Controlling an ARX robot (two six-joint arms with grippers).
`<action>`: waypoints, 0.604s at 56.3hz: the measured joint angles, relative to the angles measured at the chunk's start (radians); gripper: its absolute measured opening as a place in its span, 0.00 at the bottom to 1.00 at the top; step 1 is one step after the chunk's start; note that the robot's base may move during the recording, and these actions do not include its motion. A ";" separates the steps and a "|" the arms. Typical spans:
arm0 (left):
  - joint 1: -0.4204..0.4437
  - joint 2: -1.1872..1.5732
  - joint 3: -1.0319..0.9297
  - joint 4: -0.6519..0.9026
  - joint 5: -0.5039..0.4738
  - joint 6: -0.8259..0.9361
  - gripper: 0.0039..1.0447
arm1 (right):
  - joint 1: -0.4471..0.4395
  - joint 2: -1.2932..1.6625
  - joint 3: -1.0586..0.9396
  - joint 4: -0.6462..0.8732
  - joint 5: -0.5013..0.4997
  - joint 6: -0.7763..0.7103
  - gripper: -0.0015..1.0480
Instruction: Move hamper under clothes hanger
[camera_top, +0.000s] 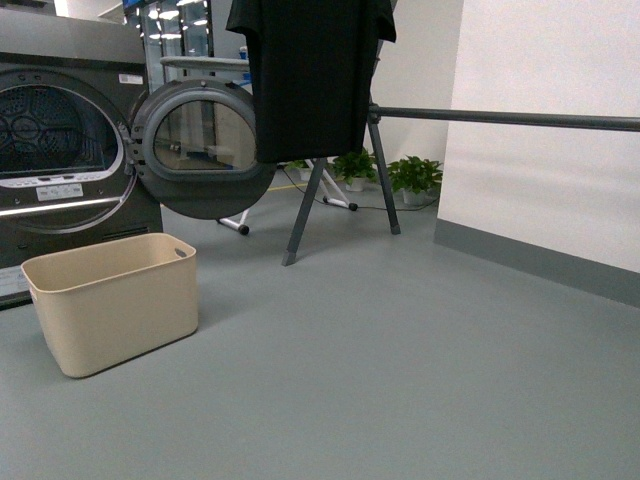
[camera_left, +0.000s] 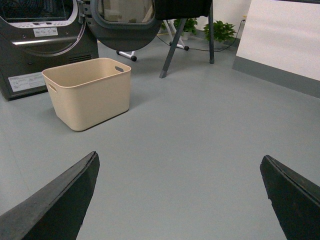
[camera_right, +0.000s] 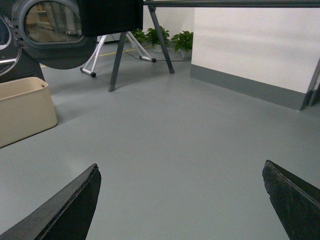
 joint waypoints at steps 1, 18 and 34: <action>0.000 0.001 0.000 0.000 -0.002 0.000 0.94 | 0.000 0.000 0.000 0.000 -0.003 0.000 0.92; 0.000 0.001 0.000 0.000 0.000 0.000 0.94 | 0.000 0.000 0.000 0.000 -0.001 0.000 0.92; 0.000 0.001 0.000 0.000 0.002 0.000 0.94 | 0.000 0.000 0.000 0.000 0.003 0.000 0.92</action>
